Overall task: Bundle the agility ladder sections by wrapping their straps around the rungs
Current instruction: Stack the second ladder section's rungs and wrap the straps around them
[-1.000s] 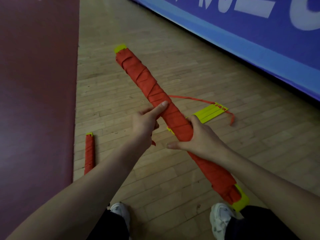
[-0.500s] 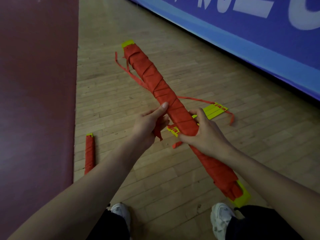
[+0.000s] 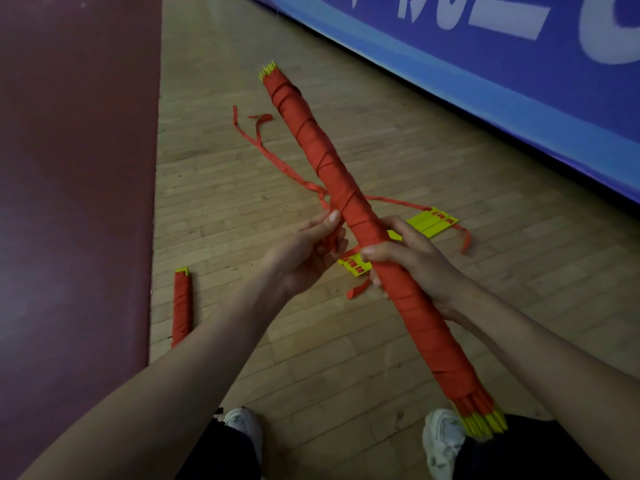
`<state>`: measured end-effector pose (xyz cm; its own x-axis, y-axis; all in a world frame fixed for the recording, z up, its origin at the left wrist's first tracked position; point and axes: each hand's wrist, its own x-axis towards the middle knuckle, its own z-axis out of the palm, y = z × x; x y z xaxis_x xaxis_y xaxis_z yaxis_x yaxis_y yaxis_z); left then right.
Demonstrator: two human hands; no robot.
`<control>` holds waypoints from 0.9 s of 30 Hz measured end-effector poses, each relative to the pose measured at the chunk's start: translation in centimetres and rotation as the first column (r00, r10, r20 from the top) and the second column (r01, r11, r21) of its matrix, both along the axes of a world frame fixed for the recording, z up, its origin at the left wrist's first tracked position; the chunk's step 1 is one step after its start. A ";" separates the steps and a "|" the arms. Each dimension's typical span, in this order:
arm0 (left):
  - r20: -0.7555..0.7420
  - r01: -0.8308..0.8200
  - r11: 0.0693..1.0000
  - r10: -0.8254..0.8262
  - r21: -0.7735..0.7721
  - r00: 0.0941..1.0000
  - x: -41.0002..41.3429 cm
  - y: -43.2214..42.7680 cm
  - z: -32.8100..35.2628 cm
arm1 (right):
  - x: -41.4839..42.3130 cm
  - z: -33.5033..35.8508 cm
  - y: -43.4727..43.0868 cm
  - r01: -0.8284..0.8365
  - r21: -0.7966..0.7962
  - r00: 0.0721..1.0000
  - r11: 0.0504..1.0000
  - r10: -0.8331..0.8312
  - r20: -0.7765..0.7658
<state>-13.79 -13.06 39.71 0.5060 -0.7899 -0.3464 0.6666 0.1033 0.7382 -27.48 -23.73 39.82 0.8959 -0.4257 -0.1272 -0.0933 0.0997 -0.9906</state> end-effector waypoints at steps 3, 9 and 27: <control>-0.061 0.004 0.999 -0.002 0.042 0.998 0.0 0.3 0.0 | -0.1 0.1 0.0 -0.058 0.007 0.998 0.998 0.058 0.011; 0.095 -0.128 0.972 0.111 0.196 0.989 0.2 0.4 -1.3 | 0.1 0.1 0.2 -0.058 -0.039 0.998 0.998 0.058 -0.008; 0.184 -0.163 0.981 0.141 0.110 0.973 2.2 -0.6 -0.6 | 4.8 -2.5 -0.8 0.112 -0.413 0.981 0.904 -0.167 -0.101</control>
